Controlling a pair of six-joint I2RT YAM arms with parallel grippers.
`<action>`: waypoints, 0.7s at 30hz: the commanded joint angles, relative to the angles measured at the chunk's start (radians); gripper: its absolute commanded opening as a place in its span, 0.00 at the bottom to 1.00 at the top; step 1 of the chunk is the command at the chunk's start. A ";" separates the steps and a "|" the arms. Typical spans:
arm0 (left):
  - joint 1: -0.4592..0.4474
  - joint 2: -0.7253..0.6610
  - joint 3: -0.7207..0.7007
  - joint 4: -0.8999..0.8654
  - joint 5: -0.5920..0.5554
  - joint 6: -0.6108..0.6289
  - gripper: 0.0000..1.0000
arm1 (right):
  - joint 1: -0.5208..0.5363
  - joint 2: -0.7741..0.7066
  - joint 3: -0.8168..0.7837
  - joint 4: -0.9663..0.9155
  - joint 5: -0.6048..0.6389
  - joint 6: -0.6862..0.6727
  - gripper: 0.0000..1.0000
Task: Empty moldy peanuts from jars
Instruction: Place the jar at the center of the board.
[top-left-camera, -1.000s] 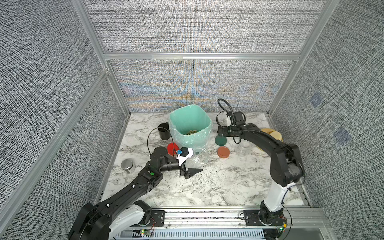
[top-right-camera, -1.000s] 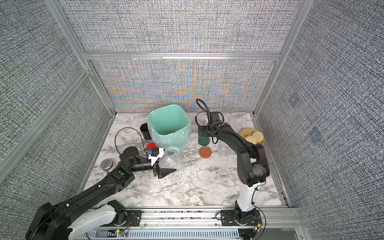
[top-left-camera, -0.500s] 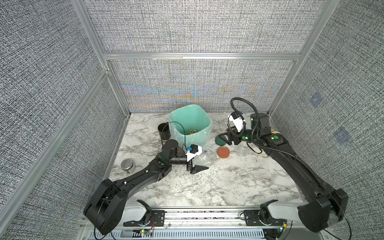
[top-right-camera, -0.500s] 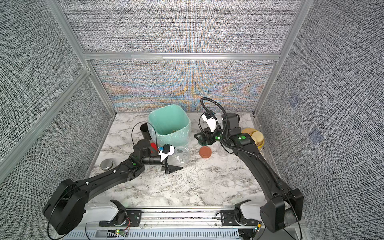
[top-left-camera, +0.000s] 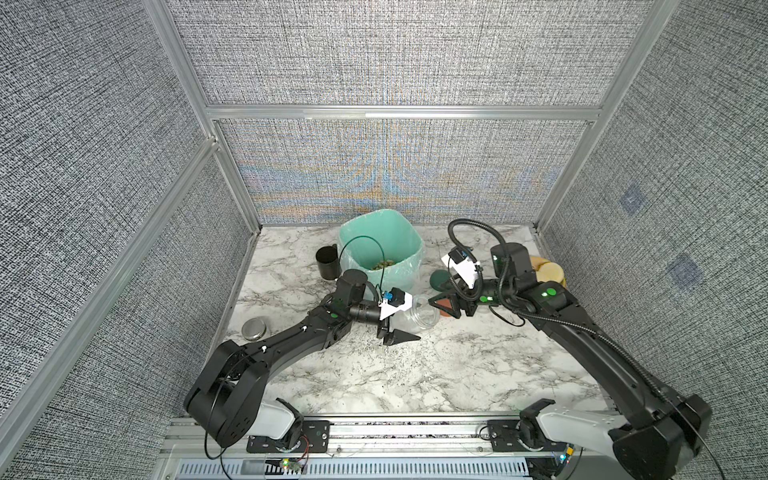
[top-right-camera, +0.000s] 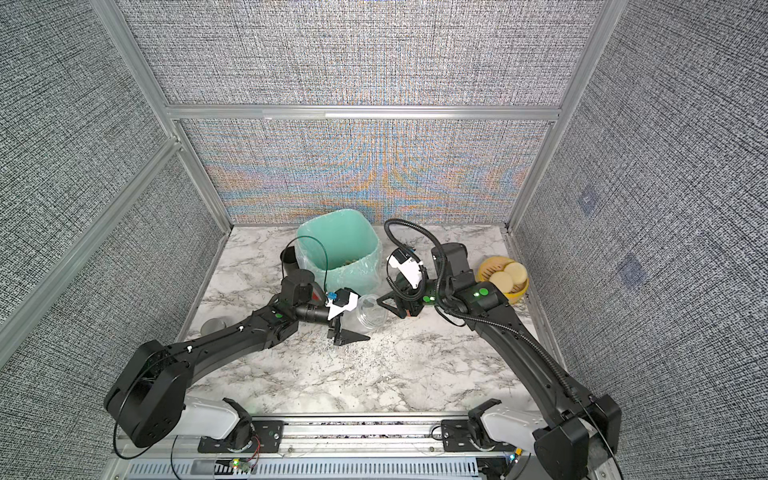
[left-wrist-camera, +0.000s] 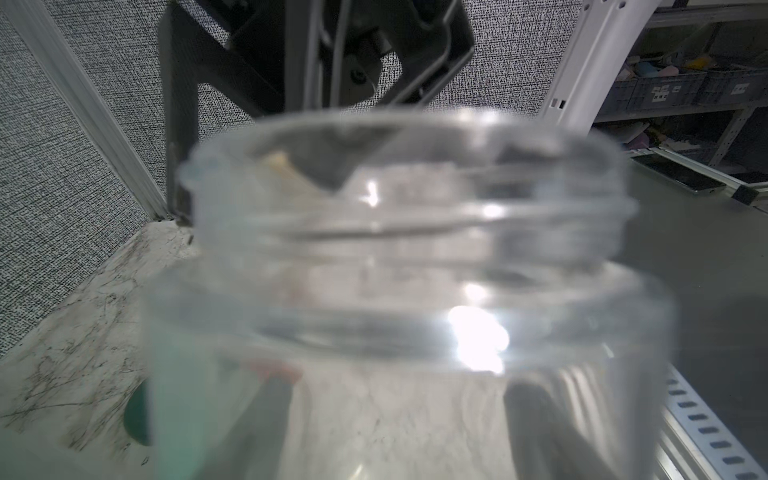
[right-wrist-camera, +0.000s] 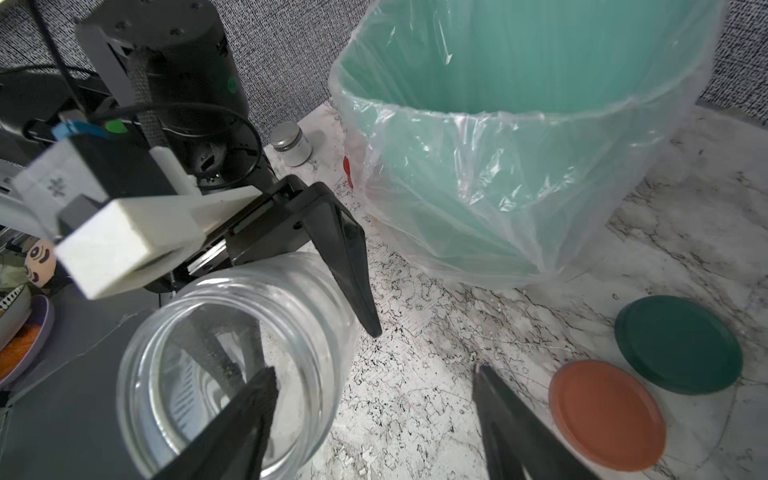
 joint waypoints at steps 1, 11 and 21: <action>0.001 -0.004 -0.001 0.064 0.002 -0.013 0.00 | 0.028 0.007 -0.005 -0.018 0.067 -0.008 0.74; 0.000 0.010 -0.001 0.099 -0.031 -0.052 0.00 | 0.116 0.049 0.015 -0.045 0.083 0.024 0.46; 0.000 0.002 -0.025 0.131 -0.108 -0.075 0.21 | 0.133 0.074 0.049 -0.093 0.078 0.041 0.06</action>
